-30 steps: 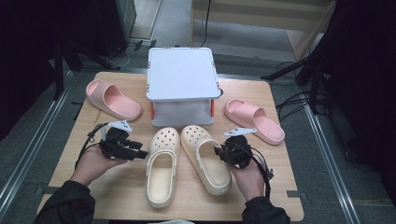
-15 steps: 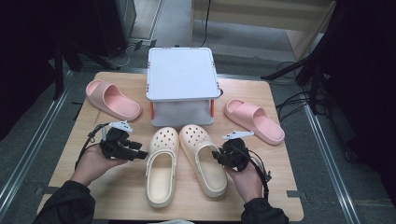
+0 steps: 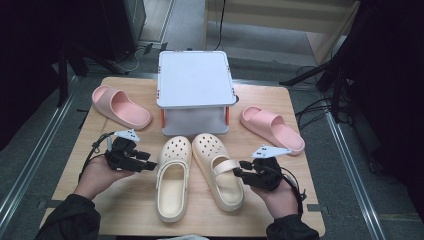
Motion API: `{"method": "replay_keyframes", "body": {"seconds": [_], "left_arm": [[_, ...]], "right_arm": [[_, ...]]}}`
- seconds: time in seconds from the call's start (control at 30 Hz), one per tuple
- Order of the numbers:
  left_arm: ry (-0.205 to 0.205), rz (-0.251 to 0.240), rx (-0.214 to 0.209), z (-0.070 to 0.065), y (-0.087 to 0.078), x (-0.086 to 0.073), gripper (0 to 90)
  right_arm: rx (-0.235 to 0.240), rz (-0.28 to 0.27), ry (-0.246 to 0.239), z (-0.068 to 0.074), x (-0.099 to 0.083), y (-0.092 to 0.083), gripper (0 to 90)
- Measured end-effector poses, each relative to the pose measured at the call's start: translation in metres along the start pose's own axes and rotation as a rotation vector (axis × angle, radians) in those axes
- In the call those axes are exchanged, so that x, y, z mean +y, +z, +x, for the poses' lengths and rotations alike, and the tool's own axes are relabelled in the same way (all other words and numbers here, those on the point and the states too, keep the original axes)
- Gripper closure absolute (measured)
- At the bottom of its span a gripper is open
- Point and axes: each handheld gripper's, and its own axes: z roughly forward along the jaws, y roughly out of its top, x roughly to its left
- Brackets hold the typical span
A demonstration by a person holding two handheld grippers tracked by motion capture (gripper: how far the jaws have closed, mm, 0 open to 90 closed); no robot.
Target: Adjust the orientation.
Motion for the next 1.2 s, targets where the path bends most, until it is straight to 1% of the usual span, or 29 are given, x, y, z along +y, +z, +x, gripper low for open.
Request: {"method": "replay_keyframes", "body": {"seconds": [0.03, 0.17, 0.23, 0.3, 0.37, 0.43, 0.47, 0.57, 0.67, 0.77, 0.83, 0.87, 0.93, 1.07, 1.2], "left_arm": [[0.0, -0.002, -0.004, 0.0, 0.0, 0.0, 46.0], [-0.003, -0.002, -0.008, 0.0, 0.001, 0.001, 45.8], [0.0, 0.002, -0.006, 0.0, 0.002, 0.001, 45.8], [0.004, 0.004, -0.004, -0.001, 0.002, 0.002, 45.7], [0.003, 0.003, -0.003, -0.001, 0.002, 0.002, 45.8], [0.003, 0.009, -0.004, -0.001, 0.002, 0.002, 45.8], [0.003, 0.011, 0.001, -0.001, 0.003, 0.002, 45.8], [0.006, 0.013, -0.001, -0.001, 0.003, 0.002, 46.2], [0.032, 0.026, 0.02, -0.002, 0.005, 0.001, 48.8], [0.03, 0.036, 0.02, -0.002, 0.009, 0.0, 49.7], [0.028, 0.041, 0.013, -0.002, 0.01, 0.0, 49.6], [0.02, 0.048, 0.009, -0.003, 0.013, 0.0, 49.5], [0.024, 0.055, 0.006, -0.003, 0.015, 0.001, 49.5], [0.01, 0.051, -0.001, -0.001, 0.015, 0.002, 49.2], [0.007, 0.049, -0.006, -0.002, 0.016, 0.002, 49.3]], "right_arm": [[0.004, -0.007, 0.015, -0.002, -0.001, -0.003, 67.2], [-0.008, -0.011, 0.055, -0.013, -0.005, -0.008, 71.2], [-0.014, -0.015, 0.064, -0.018, -0.006, -0.011, 72.1], [-0.014, -0.008, 0.065, -0.021, -0.007, -0.011, 70.8], [-0.022, 0.014, 0.047, -0.024, -0.009, -0.008, 70.9], [-0.039, 0.039, 0.018, -0.026, -0.011, -0.004, 70.9], [-0.048, 0.044, 0.002, -0.027, -0.012, -0.002, 70.8], [-0.065, 0.059, -0.027, -0.029, -0.012, 0.003, 71.0], [-0.077, 0.085, -0.052, -0.032, -0.011, 0.013, 70.9], [-0.076, 0.097, -0.051, -0.033, -0.008, 0.023, 70.9], [-0.068, 0.118, -0.056, -0.032, -0.006, 0.03, 71.0], [-0.064, 0.126, -0.063, -0.03, -0.006, 0.033, 71.5], [-0.078, 0.139, -0.068, -0.027, -0.006, 0.037, 72.8], [-0.066, 0.145, -0.06, -0.026, -0.006, 0.038, 72.9], [-0.052, 0.15, -0.059, -0.023, -0.006, 0.039, 72.9]]}}
